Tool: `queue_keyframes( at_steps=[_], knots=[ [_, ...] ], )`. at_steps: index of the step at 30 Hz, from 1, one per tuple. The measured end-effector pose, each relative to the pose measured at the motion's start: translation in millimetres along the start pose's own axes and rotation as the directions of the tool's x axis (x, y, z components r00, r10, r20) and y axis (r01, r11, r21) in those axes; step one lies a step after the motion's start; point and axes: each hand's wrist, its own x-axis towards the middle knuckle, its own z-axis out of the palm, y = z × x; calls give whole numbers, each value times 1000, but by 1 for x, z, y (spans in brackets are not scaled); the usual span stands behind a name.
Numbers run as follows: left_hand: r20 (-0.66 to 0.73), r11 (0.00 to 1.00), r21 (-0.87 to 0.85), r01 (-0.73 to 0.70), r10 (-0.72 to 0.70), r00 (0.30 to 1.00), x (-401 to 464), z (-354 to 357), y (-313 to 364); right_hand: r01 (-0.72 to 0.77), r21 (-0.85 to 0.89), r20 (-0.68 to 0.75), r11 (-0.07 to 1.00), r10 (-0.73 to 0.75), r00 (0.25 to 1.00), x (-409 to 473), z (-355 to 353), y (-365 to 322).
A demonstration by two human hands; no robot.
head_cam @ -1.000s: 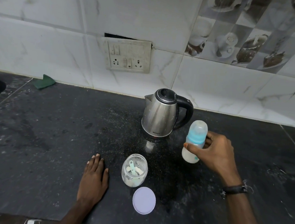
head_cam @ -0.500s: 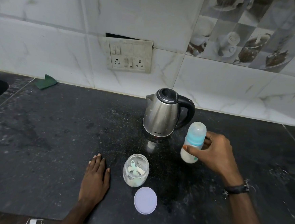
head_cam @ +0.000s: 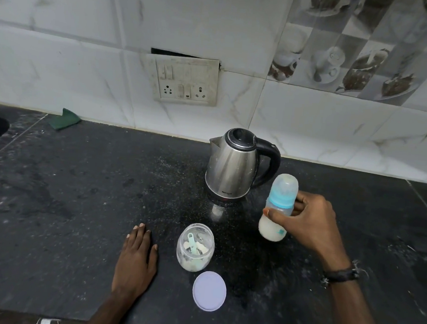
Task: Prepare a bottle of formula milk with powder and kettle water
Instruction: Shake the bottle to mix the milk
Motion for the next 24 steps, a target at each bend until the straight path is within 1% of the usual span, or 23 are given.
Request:
queue_keyframes(
  at_steps=[1,2,5,7,8,10,11,13,14,15,16,17,19,20,21,22,23,24],
  knots=[
    [-1,1000,2,-3,3,1000,0,0,0,5,-49,-31,999,-6,999,0,0,1],
    [-2,1000,1,-4,4,1000,0,1,1,0,-57,-27,998,-1,1000,0,-1,1],
    [-2,1000,-4,-4,4,1000,0,1,0,-38,-23,18,999,39,999,-1,0,-1],
    [-4,1000,0,-7,7,1000,0,1,0,-46,-133,13,990,48,999,0,0,0],
    [-6,1000,-1,-6,6,1000,0,1,0,-41,-160,36,986,48,998,0,0,0],
    [-8,1000,-3,-6,6,1000,1,0,0,-50,-47,123,998,55,991,-1,-1,0],
    [-8,1000,-2,-8,8,1000,1,1,0,-60,14,128,998,58,990,-2,-1,-1],
    [-4,1000,0,-10,10,1000,2,1,0,-47,15,55,999,46,997,0,0,2],
    [-3,1000,-1,-10,10,1000,2,2,0,-47,-59,25,997,49,998,1,-1,2],
    [-1,1000,-1,-8,8,1000,1,2,0,-38,-111,32,993,41,999,1,-1,1],
    [0,1000,-2,-5,5,1000,1,2,-1,-38,-101,67,994,45,997,1,-1,1],
    [-3,1000,-5,-5,5,1000,1,2,0,-36,-44,93,998,40,995,1,-1,1],
    [-5,1000,-2,-8,8,1000,2,1,0,-56,12,43,998,56,998,0,-1,0],
    [-3,1000,3,-8,8,1000,2,2,1,-58,-62,-7,996,58,998,0,0,2],
    [0,1000,6,-6,6,1000,2,2,0,-59,-151,-27,987,56,998,1,0,4],
    [3,1000,5,-5,5,1000,1,2,0,-80,-185,-34,980,75,997,0,1,4],
    [2,1000,3,-6,6,1000,1,2,-1,-84,-166,2,983,86,996,-2,2,4],
    [-2,1000,3,-8,8,1000,1,3,-1,-85,-109,31,990,89,996,-3,3,3]
  ],
)
